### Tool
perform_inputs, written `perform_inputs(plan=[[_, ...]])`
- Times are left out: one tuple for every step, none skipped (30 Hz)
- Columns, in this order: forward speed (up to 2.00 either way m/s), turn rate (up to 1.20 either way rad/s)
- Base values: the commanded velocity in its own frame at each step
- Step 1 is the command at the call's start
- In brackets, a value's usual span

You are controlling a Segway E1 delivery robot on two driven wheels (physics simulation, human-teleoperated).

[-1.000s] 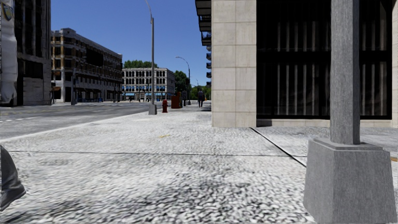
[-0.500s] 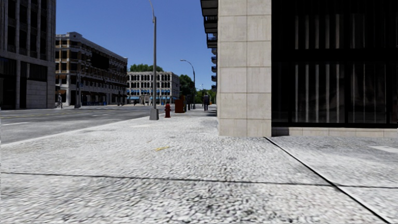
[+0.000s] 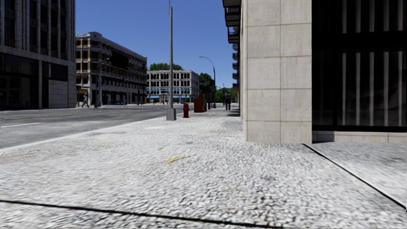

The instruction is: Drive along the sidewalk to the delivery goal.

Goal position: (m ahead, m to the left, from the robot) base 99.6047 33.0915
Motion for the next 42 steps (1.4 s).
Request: perform_inputs(plan=[[1.47, 0.4], [1.47, 0.4], [1.47, 0.4], [1.47, 0.4], [1.47, 0.4], [1.47, 0.4], [1.47, 0.4], [1.47, 0.4], [1.47, 0.4], [1.47, 0.35], [1.47, 0.35], [1.47, 0.23], [1.49, 0.12], [1.62, 0.0], [1.62, 0.0], [2.0, 0.0], [2.0, 0.0], [2.0, 0.0], [2.0, 0.0], [2.0, 0.0], [2.0, 0.0], [2.0, 0.0], [2.0, 0.0], [2.0, 0.0], [2.0, 0.0], [2.0, 0.0], [2.0, 0.0], [2.0, 0.0], [2.0, 0.0], [2.0, 0.0], [2.0, 0.0], [2.0, 0.0], [2.0, 0.0], [2.0, 0.0], [2.0, 0.0], [2.0, 0.0], [2.0, 0.0], [2.0, 0.0], [2.0, 0.0], [2.0, 0.0], [2.0, 0.0], [2.0, 0.0]])
